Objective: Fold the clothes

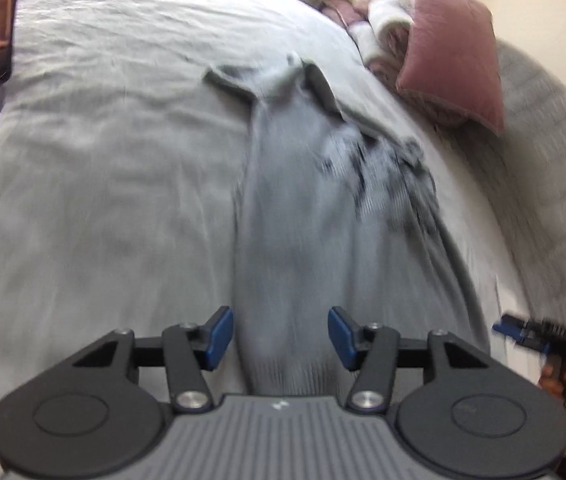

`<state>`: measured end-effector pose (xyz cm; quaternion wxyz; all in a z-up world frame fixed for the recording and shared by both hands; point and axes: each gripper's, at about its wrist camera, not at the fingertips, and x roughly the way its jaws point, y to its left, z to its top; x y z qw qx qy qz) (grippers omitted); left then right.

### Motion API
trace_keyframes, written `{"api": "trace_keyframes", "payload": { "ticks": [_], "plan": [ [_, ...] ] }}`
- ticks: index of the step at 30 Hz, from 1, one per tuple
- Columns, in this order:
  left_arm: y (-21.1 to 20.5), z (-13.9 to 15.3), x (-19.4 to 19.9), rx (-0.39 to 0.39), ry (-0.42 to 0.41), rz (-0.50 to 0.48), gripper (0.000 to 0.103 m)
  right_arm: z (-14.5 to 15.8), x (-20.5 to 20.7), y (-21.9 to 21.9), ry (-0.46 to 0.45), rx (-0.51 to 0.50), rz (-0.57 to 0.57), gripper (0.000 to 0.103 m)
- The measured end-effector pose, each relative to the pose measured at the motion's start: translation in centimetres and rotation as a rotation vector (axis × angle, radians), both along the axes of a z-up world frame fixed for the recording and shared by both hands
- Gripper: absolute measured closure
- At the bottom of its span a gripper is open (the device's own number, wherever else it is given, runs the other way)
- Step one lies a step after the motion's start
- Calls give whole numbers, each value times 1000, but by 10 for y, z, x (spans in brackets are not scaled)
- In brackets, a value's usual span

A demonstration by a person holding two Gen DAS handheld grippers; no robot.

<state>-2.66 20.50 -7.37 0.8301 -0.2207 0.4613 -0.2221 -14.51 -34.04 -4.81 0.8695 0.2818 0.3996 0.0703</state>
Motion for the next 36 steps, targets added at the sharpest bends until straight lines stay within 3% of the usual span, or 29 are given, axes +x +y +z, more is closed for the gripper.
{"api": "trace_keyframes", "payload": {
  "ticks": [7,12,20,23,25,27,29,36],
  "plan": [
    [-6,-15,66,-77,-22,121,50,-28,76,-14,-18,184,-38,46],
    [-5,-22,102,-137,-37,205,50,-39,122,-8,-43,210,-16,51],
    [-20,-23,155,-143,-73,233,52,-52,179,-14,-73,326,-47,55],
    [-24,-26,167,-160,-82,257,53,-57,191,-17,-83,360,-83,61],
    [-27,-28,172,-154,-91,281,62,-59,199,-18,-76,357,-111,78],
    [-28,-29,176,-110,-82,305,99,-60,201,-19,-69,342,-136,86],
    [-27,-29,177,-89,-84,333,101,-57,198,-22,-78,316,-158,88],
    [-16,-8,162,39,-206,426,101,-32,176,-40,-132,140,-255,90]
  ]
}}
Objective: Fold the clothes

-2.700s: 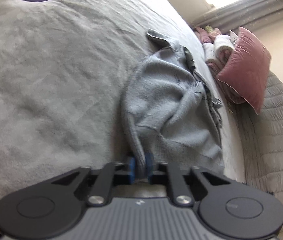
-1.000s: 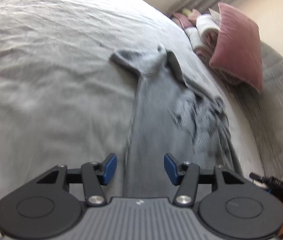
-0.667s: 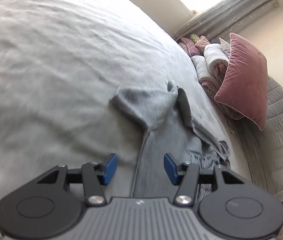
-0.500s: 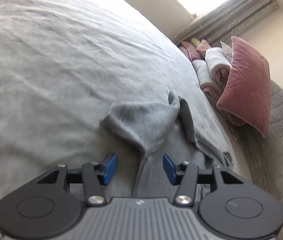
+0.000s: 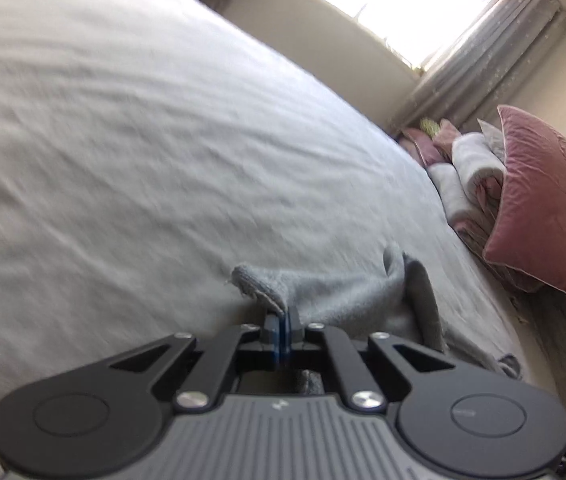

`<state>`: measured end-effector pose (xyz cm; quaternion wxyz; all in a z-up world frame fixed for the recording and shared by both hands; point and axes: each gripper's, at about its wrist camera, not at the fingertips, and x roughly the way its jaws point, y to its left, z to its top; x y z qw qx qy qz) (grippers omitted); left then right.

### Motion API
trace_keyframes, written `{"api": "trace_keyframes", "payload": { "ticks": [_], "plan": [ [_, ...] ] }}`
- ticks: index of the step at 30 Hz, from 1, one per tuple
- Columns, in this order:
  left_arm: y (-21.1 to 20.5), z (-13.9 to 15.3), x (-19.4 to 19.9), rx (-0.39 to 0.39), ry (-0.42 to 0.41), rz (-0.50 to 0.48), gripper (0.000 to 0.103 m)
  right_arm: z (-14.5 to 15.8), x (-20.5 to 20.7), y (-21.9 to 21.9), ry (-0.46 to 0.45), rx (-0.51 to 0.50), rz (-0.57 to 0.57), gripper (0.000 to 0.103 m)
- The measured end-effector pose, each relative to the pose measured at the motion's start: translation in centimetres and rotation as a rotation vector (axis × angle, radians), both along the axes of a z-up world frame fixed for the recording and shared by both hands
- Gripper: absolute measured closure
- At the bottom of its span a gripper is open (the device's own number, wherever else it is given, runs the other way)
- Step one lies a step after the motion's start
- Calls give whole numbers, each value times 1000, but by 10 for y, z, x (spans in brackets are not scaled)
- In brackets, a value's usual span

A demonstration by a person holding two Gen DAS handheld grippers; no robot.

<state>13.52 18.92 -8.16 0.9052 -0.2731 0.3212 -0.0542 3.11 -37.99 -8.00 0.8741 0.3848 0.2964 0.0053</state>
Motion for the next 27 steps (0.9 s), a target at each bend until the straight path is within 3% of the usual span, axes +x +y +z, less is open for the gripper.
{"api": "trace_keyframes", "payload": {
  "ticks": [6,11,13,15,18,27],
  "plan": [
    [22,0,-5,78,14,83,101,7,-13,-3,27,-167,-65,92],
    [20,-7,-4,82,60,75,99,-3,-14,3,58,-176,-75,92],
    [17,-4,-5,60,80,38,94,-3,-11,3,62,-139,-61,83],
    [18,-2,-11,30,103,-5,90,1,-12,0,61,-91,-38,81],
    [21,-2,-23,-28,139,-76,80,2,-23,-3,63,-21,-3,63],
    [13,-13,-102,-162,178,-249,76,-14,-98,2,63,195,106,64]
  ]
}}
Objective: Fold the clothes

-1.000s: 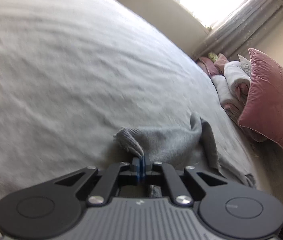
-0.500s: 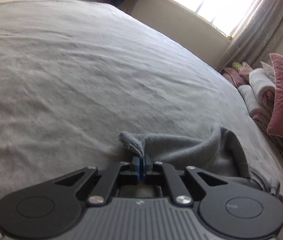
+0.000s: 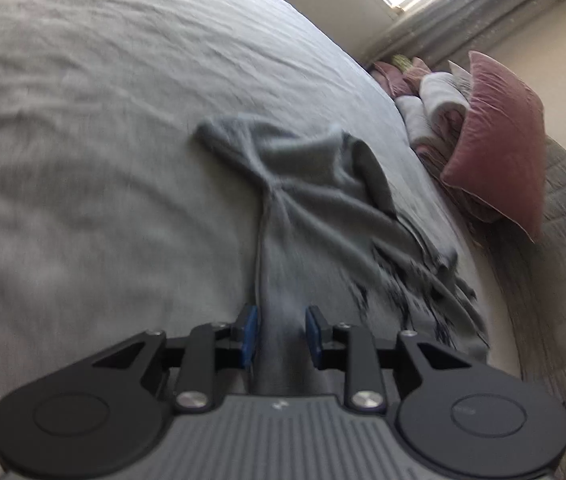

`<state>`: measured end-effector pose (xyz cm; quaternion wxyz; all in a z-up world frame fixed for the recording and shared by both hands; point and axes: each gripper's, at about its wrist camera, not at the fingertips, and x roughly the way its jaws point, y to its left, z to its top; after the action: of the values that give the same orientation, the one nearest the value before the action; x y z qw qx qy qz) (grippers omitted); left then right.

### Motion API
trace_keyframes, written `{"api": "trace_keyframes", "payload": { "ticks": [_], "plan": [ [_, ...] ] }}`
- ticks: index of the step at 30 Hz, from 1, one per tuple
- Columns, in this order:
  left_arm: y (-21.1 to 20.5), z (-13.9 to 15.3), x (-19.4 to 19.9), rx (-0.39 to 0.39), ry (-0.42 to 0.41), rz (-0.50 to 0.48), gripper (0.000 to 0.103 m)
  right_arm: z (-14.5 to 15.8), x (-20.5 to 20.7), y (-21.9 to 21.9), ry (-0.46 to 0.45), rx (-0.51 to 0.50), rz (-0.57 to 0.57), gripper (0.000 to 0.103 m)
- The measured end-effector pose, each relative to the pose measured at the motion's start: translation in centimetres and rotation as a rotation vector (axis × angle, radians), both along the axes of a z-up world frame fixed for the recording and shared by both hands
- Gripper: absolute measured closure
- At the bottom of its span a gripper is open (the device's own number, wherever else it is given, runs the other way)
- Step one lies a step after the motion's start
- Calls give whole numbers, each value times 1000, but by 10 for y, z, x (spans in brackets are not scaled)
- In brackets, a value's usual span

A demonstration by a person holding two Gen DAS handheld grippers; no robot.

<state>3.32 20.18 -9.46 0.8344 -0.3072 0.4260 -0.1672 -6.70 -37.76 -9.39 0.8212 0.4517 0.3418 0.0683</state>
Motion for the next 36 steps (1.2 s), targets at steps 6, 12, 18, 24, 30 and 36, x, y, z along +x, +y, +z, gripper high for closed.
{"api": "trace_keyframes", "payload": {
  "ticks": [6,12,18,24,30,36],
  "plan": [
    [-1,-1,-44,-30,29,-53,76,-2,-52,3,27,110,39,64],
    [2,-4,-88,-47,33,-75,76,-1,-93,7,39,146,63,65],
    [9,-7,-121,-87,52,-75,76,-1,-123,10,70,179,76,68],
    [9,-7,-143,-74,70,-120,76,4,-145,13,114,151,93,73],
    [2,-4,-150,-33,53,-123,97,3,-136,25,137,75,113,97],
    [8,14,-164,-9,17,-110,98,38,-144,28,89,-36,101,96]
  ]
}}
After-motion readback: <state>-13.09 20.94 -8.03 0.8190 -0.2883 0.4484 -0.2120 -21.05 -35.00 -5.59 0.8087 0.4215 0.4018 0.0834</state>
